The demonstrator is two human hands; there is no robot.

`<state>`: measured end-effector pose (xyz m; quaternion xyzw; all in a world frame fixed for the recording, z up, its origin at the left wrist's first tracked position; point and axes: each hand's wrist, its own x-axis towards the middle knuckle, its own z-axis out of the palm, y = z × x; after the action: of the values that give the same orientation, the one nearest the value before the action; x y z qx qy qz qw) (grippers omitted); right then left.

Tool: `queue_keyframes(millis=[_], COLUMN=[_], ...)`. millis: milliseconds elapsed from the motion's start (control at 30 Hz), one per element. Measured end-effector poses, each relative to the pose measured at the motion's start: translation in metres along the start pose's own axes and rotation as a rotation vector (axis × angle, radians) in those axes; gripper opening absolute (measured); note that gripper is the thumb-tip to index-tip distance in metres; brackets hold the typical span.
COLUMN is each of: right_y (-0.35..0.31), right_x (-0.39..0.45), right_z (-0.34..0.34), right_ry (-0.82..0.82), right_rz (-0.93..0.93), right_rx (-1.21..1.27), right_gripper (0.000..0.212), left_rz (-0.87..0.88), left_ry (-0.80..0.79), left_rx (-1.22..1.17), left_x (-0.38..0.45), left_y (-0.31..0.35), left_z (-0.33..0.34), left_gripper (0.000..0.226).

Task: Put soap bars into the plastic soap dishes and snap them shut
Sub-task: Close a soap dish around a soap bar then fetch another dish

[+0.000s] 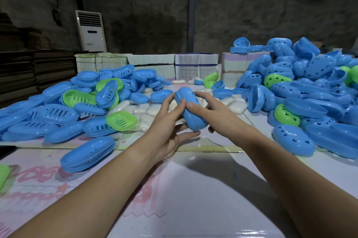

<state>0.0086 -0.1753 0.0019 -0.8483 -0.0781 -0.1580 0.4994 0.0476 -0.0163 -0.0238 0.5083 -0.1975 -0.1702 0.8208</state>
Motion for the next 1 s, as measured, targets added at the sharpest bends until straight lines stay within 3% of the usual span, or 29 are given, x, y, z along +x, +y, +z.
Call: queue_keyframes(millis=[67, 467, 667, 867, 1000], right_y=[0.0, -0.008, -0.008, -0.01, -0.009], right_x=[0.0, -0.002, -0.003, -0.004, -0.003], right_z=[0.001, 0.002, -0.005, -0.011, -0.008], right_ry=[0.011, 0.074, -0.041, -0.149, -0.158], right_rz=[-0.007, -0.074, 0.06, 0.098, 0.09], right_rx=[-0.022, -0.075, -0.056, -0.009, 0.033], right_gripper=[0.063, 0.051, 0.056, 0.063, 0.064], left_rz=[0.012, -0.035, -0.143, -0.21, -0.195], left_ry=[-0.006, -0.076, -0.101, -0.114, -0.102], left_rx=[-0.009, -0.086, -0.073, -0.043, -0.051], left_x=[-0.001, 0.0, 0.0, -0.006, -0.008], left_y=[0.001, 0.007, 0.01, 0.016, 0.018], left_z=[0.001, 0.001, -0.003, -0.001, 0.001], left_gripper=[0.057, 0.052, 0.03, 0.048, 0.046])
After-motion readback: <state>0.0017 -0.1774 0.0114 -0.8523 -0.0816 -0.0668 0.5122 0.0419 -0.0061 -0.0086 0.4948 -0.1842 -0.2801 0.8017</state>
